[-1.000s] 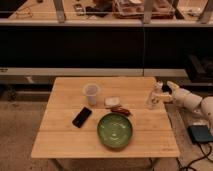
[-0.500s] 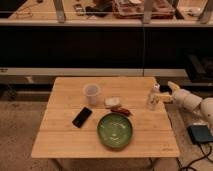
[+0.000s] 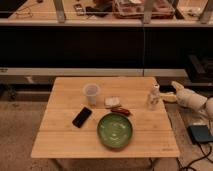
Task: Stand the bottle upright
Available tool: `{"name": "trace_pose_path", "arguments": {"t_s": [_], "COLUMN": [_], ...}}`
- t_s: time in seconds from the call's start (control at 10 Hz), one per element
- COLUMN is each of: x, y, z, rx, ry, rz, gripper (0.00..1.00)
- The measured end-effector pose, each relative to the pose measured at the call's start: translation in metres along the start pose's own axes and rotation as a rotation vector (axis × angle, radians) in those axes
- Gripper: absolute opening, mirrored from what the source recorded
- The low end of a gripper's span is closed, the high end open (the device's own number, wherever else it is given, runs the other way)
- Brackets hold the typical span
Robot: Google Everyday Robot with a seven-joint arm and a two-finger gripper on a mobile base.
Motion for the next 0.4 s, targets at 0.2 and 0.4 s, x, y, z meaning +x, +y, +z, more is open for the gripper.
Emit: {"name": "trace_pose_path", "arguments": {"t_s": [0.2,0.4], "x": [0.0006,-0.0001], "y": [-0.0009,-0.0011], "z": [0.0021,0.0025], "rx": [0.004,0.005], "ry": [0.000,0.000], "rz": [-0.002,-0.001], "gripper": [0.80,0.80]}}
